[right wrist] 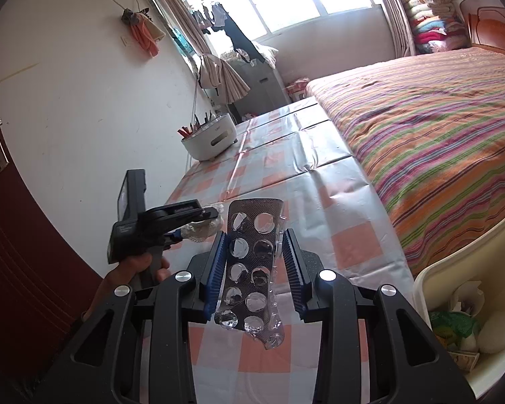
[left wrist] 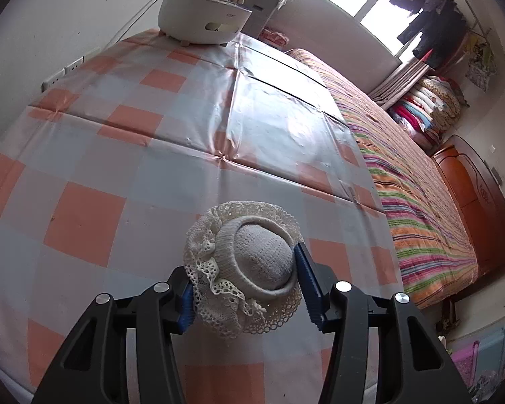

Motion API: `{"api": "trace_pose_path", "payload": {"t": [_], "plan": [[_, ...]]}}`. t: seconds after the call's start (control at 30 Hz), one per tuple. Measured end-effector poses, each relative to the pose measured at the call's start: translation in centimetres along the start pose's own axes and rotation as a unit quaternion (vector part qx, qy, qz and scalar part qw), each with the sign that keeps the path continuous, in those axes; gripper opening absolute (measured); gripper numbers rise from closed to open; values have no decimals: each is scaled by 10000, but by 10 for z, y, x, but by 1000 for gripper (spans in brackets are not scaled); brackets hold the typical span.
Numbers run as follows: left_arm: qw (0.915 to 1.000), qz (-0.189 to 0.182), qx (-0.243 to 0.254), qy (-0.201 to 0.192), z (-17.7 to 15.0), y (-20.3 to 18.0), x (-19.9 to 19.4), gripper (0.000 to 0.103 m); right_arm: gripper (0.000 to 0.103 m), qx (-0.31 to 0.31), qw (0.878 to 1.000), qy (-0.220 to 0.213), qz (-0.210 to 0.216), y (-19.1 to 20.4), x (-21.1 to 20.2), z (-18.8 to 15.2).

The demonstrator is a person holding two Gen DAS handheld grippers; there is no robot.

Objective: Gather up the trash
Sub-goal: 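Carry the blister pack and lace cap over the cream bin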

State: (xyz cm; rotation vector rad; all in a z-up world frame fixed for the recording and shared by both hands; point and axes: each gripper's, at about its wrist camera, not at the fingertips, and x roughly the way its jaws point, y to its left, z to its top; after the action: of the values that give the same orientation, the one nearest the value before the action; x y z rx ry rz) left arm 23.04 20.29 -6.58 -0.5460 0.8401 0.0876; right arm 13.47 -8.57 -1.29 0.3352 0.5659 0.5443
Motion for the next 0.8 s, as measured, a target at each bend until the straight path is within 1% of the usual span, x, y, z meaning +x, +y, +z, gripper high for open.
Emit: {"api": "trace_pose_path", "payload": {"t": [0.13, 0.37, 0.6, 0.8], "plan": [[9995, -133, 272, -126, -16, -16, -23, 49, 33, 35, 9999, -52, -96, -9, -5, 0], [9959, -536, 698, -224, -46, -47, -60, 49, 33, 46, 9989, -262, -375, -27, -23, 2], [9891, -944, 1094, -273, -69, -83, -85, 49, 33, 82, 9960, -591, -668, -46, -53, 5], [9814, -1247, 1451, -162, -91, -120, -91, 49, 33, 172, 9929, -782, -882, -64, -71, 7]]}}
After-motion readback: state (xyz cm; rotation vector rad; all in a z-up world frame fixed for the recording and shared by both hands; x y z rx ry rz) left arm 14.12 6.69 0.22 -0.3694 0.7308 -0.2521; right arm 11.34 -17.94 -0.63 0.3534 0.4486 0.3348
